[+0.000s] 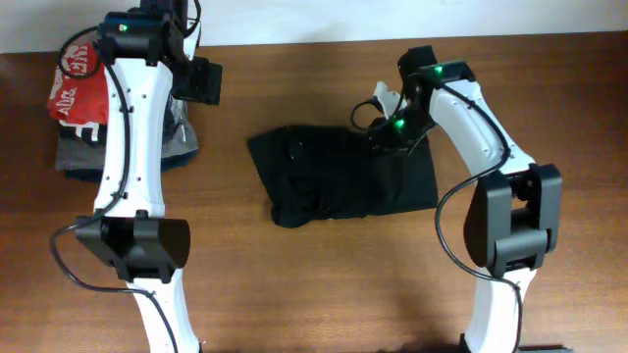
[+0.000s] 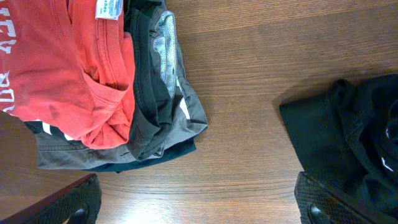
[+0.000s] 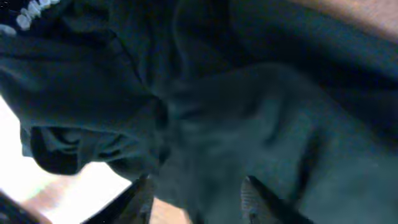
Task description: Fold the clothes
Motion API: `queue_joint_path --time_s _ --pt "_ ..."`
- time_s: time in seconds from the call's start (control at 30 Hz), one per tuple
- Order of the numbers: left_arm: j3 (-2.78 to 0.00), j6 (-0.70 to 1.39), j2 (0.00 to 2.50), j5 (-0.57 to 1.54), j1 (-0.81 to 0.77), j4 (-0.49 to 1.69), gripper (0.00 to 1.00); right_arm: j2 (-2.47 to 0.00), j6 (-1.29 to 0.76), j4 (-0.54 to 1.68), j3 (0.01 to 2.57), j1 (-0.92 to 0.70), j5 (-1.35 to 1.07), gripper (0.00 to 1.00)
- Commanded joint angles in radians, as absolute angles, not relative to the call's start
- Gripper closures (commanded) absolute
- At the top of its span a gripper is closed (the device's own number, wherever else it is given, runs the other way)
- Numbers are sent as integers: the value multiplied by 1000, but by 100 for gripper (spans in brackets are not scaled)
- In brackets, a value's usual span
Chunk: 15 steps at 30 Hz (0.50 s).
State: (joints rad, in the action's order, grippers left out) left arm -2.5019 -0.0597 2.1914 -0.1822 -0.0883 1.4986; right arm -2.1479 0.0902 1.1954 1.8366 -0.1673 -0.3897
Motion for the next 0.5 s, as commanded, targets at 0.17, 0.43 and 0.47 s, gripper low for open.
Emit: queue_joint_path --time_s 0.17,0.43,0.47 --pt "-2502 -53 2155 -39 -82 1482 1 -2149 100 1358 2011 -135 -388 47" --pt "-2500 -90 2331 165 -82 1611 1 -2149 101 1477 2182 -74 -313 41" --pt "-2500 -113 2362 196 -82 1628 1 -2149 101 1486 2182 -67 -301 41"
